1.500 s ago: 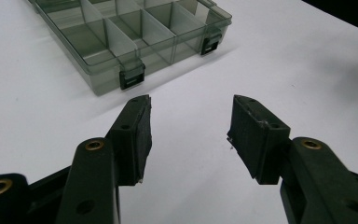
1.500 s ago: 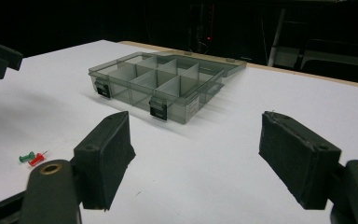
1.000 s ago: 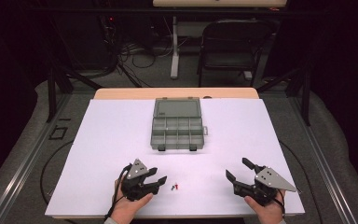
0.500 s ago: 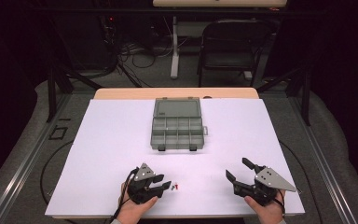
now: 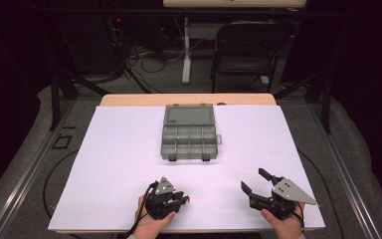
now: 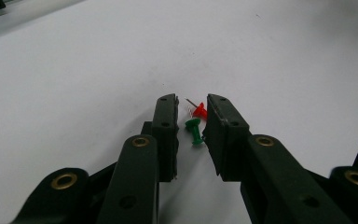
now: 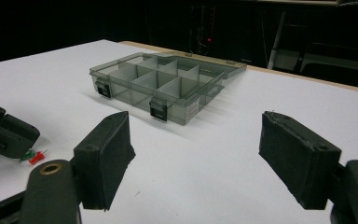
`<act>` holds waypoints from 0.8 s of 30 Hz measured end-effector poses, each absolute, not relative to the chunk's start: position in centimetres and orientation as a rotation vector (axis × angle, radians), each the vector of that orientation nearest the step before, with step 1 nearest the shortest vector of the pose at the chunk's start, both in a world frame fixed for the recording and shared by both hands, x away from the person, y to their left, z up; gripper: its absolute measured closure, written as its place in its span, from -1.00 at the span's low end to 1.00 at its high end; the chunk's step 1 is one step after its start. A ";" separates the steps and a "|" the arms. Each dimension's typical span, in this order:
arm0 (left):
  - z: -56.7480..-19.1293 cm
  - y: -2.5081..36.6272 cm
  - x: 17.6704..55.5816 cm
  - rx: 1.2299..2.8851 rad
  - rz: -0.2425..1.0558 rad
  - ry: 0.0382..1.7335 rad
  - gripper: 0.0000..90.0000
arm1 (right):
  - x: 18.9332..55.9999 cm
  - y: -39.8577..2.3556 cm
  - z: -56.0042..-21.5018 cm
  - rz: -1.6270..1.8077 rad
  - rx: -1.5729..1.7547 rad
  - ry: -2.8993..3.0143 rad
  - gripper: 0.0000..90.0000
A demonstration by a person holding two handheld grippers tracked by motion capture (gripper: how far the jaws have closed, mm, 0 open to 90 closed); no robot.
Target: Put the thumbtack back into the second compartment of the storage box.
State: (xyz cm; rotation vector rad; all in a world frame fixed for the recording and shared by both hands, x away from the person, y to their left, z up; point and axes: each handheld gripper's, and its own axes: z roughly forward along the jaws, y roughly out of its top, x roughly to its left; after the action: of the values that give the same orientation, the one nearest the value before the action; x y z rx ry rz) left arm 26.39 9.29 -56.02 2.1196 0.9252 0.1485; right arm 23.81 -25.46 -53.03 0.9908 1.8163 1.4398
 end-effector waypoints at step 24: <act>-56.3 9.8 26.7 2.101 0.137 0.962 0.89 | 23.8 -25.5 -53.0 1.430 0.987 1.817 -0.46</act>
State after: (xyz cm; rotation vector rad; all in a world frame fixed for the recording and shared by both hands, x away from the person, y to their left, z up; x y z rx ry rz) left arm 26.73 9.82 -56.33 2.1010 0.9624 0.1371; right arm 23.76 -25.50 -52.98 0.9874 1.8171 1.4296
